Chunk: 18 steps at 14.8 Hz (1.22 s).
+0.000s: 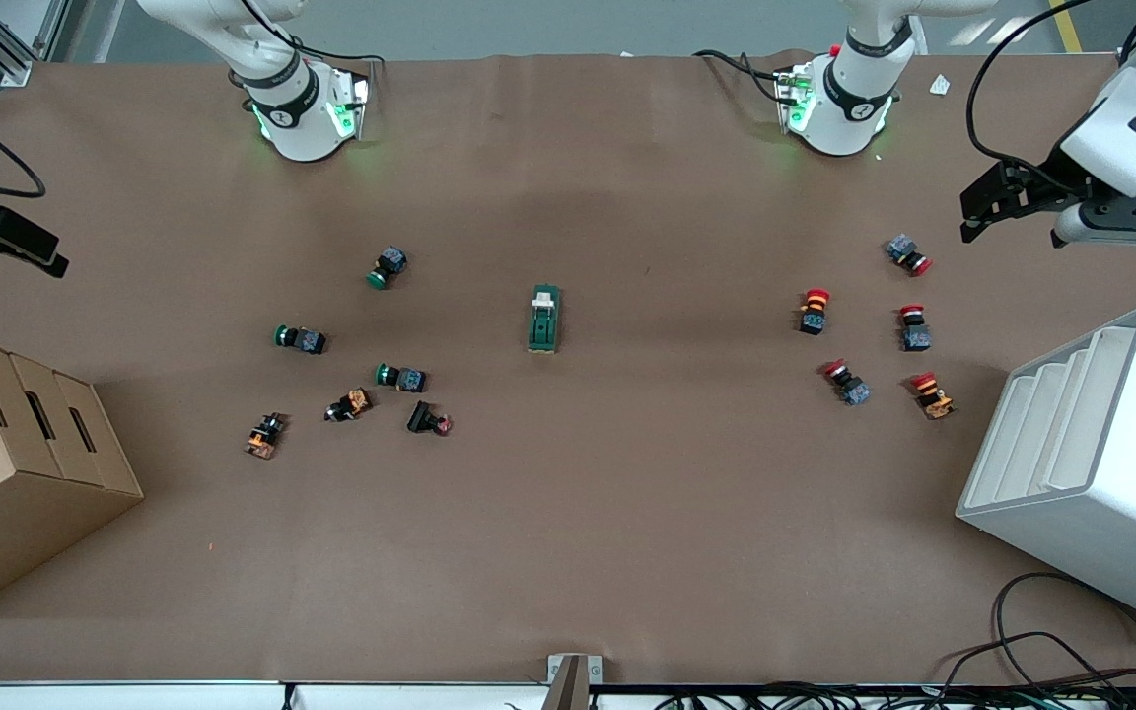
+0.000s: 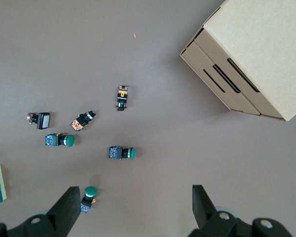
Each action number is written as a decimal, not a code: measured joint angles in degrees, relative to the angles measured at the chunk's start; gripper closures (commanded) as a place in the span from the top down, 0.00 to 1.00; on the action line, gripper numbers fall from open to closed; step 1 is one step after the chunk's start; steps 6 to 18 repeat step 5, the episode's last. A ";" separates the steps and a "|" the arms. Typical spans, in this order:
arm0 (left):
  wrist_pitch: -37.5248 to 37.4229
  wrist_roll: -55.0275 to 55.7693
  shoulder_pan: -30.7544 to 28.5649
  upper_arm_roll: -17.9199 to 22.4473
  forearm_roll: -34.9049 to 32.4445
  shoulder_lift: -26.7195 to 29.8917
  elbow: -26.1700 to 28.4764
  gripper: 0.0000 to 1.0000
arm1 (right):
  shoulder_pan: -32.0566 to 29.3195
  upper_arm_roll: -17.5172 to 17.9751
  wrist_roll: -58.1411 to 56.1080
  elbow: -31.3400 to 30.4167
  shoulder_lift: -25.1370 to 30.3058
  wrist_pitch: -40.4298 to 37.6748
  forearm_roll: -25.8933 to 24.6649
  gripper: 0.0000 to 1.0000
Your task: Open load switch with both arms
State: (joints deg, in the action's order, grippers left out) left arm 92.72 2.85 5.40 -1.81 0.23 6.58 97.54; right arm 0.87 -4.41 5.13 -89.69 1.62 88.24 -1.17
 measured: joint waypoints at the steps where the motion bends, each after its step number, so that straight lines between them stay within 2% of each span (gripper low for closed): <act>1: 0.00 0.00 0.00 0.07 0.00 0.00 -0.01 1.00 | 0.00 0.00 0.00 -0.05 0.40 -0.12 0.00 1.00; 18: 0.01 0.00 0.03 0.07 0.04 0.00 -0.19 1.00 | 0.00 -0.05 0.00 -0.15 1.47 -0.68 0.00 1.00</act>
